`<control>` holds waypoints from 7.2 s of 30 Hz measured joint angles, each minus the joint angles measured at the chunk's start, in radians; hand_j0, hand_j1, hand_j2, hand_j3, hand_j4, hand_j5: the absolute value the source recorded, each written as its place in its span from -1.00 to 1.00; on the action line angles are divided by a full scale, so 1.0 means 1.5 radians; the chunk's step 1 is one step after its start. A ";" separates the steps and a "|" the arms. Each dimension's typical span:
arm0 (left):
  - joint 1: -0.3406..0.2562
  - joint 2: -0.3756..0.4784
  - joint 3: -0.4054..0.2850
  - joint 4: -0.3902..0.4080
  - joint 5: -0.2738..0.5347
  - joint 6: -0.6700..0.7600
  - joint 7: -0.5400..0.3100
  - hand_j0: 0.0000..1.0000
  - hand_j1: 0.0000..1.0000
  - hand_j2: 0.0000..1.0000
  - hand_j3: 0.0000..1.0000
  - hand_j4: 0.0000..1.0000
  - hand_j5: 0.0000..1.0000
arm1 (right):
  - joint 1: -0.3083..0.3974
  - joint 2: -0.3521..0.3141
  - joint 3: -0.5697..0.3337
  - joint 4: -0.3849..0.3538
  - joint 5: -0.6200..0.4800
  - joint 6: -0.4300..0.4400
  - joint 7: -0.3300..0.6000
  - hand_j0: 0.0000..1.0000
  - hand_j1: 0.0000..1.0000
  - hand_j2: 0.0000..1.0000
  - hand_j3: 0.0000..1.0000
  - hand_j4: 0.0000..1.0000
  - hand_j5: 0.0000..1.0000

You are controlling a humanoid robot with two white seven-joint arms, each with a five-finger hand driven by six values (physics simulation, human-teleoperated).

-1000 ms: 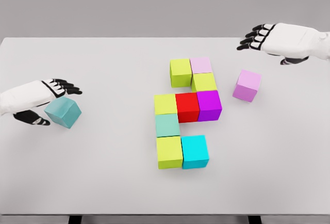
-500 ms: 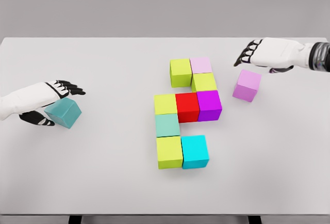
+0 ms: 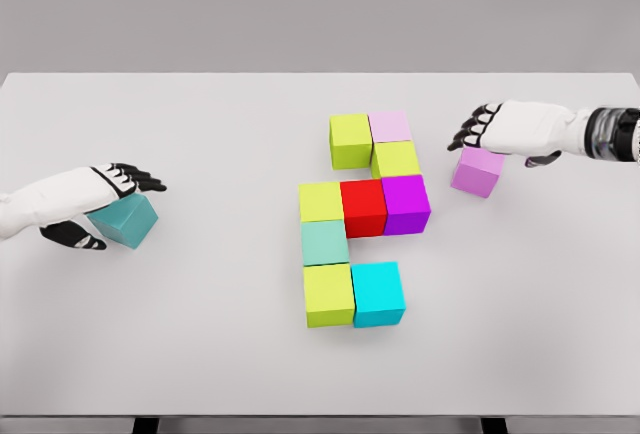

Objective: Assemble the squares on the desktop into the number 2

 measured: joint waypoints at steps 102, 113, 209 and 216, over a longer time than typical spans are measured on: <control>-0.229 -0.200 -0.026 0.278 -0.109 -0.001 -0.095 0.73 0.73 0.73 0.73 0.73 0.73 | 0.108 -0.164 0.024 -0.332 -0.053 0.000 -0.002 0.13 0.13 0.13 0.13 0.13 0.13; -0.216 -0.203 -0.031 0.215 -0.111 0.000 -0.111 0.73 0.73 0.73 0.73 0.73 0.73 | 0.115 -0.172 0.045 -0.332 -0.075 0.000 -0.002 0.88 0.88 0.88 0.88 0.88 0.88; -0.329 -0.397 -0.031 0.500 -0.133 -0.001 -0.175 0.92 0.92 0.92 0.92 0.92 0.92 | -0.132 -0.207 0.393 -0.216 -0.036 0.001 -0.196 0.08 0.08 0.08 0.08 0.08 0.08; -0.336 -0.404 -0.031 0.502 -0.131 -0.001 -0.180 0.92 0.92 0.92 0.92 0.92 0.92 | -0.127 -0.217 0.393 -0.231 -0.035 0.001 -0.195 0.08 0.08 0.08 0.08 0.08 0.08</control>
